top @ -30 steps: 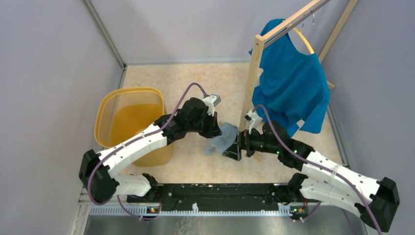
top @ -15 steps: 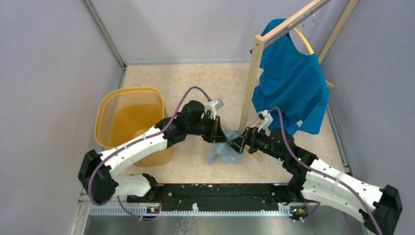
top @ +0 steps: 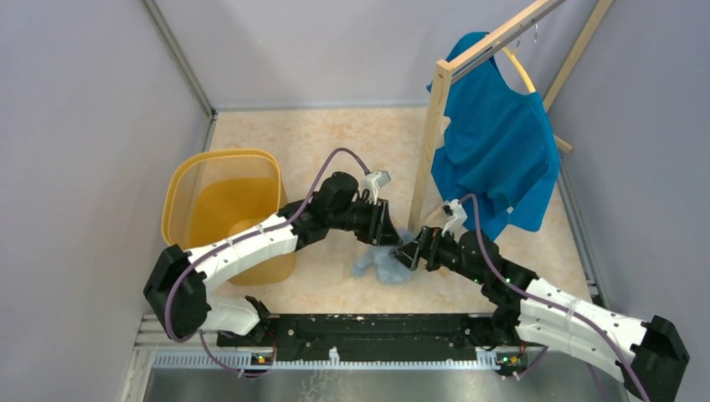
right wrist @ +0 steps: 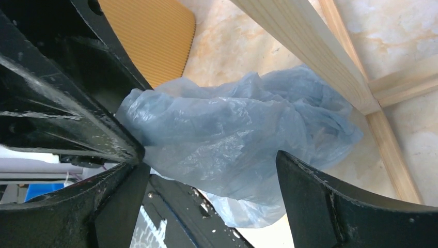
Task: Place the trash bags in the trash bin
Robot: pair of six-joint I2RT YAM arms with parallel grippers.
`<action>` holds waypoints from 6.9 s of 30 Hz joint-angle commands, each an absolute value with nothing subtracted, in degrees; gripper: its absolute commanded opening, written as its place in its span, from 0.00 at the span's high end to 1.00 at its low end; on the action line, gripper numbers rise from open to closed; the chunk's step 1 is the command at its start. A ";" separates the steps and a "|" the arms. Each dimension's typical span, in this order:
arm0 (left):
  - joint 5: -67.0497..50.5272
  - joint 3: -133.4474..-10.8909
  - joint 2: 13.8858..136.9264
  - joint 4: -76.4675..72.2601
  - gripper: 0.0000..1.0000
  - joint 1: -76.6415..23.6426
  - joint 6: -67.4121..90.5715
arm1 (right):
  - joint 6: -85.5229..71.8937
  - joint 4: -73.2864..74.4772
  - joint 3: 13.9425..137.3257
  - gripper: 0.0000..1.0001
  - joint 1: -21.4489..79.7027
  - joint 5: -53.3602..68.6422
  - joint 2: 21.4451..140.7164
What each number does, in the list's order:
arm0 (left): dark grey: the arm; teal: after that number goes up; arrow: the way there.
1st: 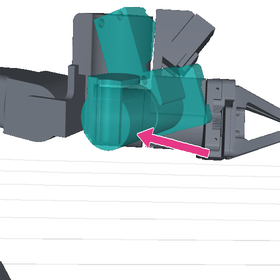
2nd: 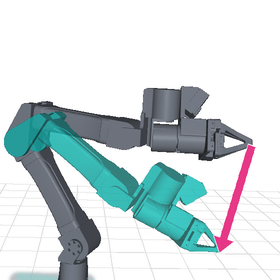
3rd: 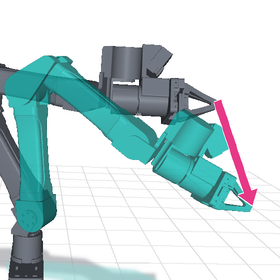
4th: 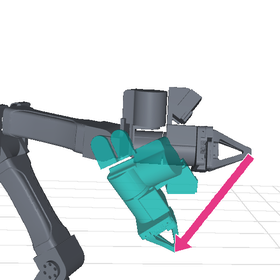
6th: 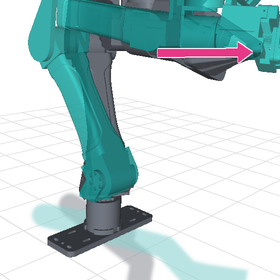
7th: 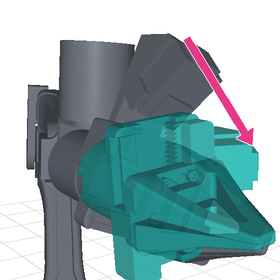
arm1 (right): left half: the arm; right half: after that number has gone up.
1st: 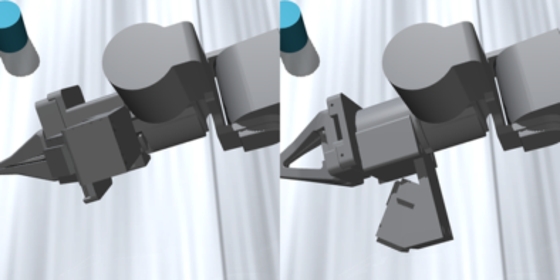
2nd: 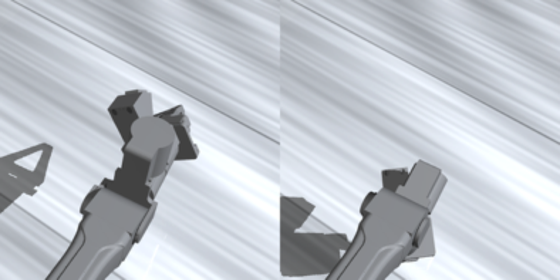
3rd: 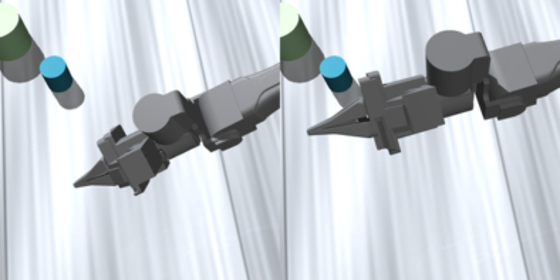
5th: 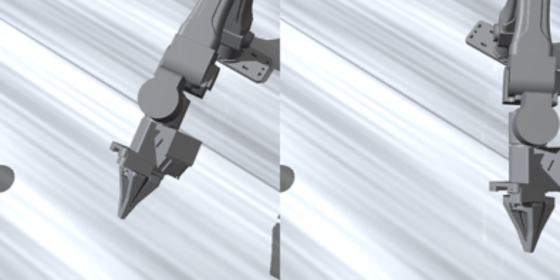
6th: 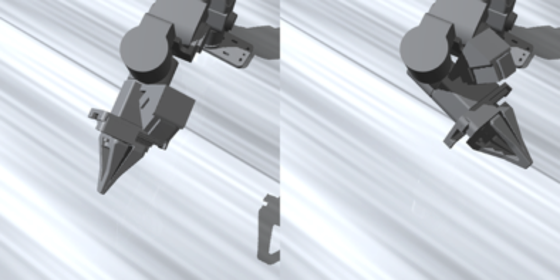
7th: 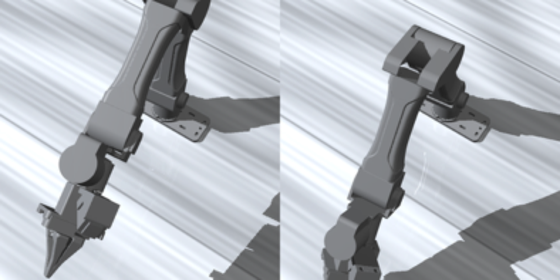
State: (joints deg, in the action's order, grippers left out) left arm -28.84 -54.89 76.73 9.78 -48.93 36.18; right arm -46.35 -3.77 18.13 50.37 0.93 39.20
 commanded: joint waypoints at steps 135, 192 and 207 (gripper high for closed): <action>37.67 -76.38 52.30 34.67 1.00 -62.75 4.91 | -45.10 21.85 20.50 0.56 50.71 -24.18 32.04; 32.59 -77.56 59.62 27.93 1.00 -62.70 24.87 | -40.53 -24.35 22.81 0.43 62.60 9.39 53.35; 12.84 -75.11 55.23 26.07 1.00 -62.69 30.89 | -52.19 -27.43 18.68 0.69 62.66 -22.17 54.02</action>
